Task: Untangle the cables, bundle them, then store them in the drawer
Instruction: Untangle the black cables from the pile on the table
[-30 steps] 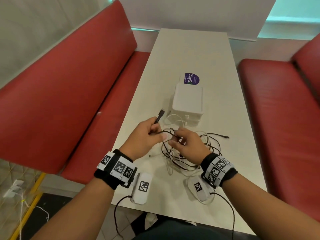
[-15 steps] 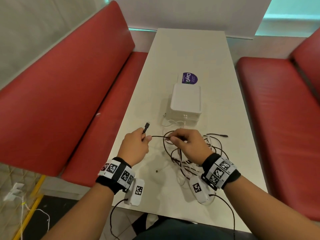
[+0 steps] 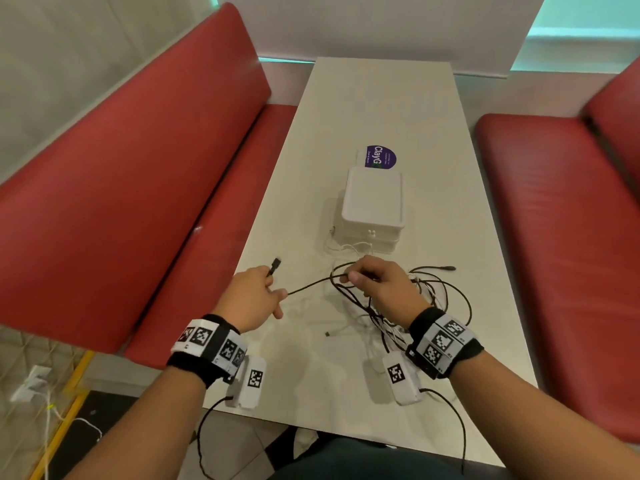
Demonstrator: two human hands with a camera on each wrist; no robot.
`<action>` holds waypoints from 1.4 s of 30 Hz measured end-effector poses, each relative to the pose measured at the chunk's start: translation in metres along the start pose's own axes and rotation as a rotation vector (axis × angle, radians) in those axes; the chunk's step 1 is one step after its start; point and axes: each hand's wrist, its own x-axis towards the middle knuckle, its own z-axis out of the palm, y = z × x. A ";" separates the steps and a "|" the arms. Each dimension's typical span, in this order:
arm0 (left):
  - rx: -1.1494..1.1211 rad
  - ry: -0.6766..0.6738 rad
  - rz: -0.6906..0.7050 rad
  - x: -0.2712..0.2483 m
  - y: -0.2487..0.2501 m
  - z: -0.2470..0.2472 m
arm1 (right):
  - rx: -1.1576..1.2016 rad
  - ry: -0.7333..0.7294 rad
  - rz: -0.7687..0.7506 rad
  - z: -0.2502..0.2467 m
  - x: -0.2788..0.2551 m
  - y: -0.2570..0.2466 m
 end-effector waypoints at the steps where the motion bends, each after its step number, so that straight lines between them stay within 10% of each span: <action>1: 0.077 0.071 0.031 -0.001 0.003 0.001 | -0.080 -0.005 0.009 0.004 0.003 0.001; 6: 0.392 0.249 0.393 -0.006 0.038 0.006 | -0.647 -0.147 -0.003 0.020 0.014 -0.002; 13: -0.032 0.068 0.391 -0.001 0.059 0.020 | -0.259 0.082 -0.261 0.025 0.003 0.000; 20: -0.093 -0.148 0.378 0.011 0.058 0.006 | -0.056 0.187 -0.121 0.035 -0.006 0.002; 26: -0.107 -0.149 0.483 0.006 0.058 0.011 | -0.381 -0.018 -0.108 0.019 0.002 0.008; 32: -0.902 -0.104 0.387 0.002 0.072 -0.017 | -0.053 -0.217 0.079 0.007 -0.014 0.028; 37: -0.467 -0.082 0.462 -0.010 0.079 -0.024 | 0.136 0.042 0.179 0.002 -0.008 0.028; 42: -0.125 -0.073 0.077 0.005 0.016 -0.001 | 0.148 0.148 0.076 -0.024 -0.004 0.010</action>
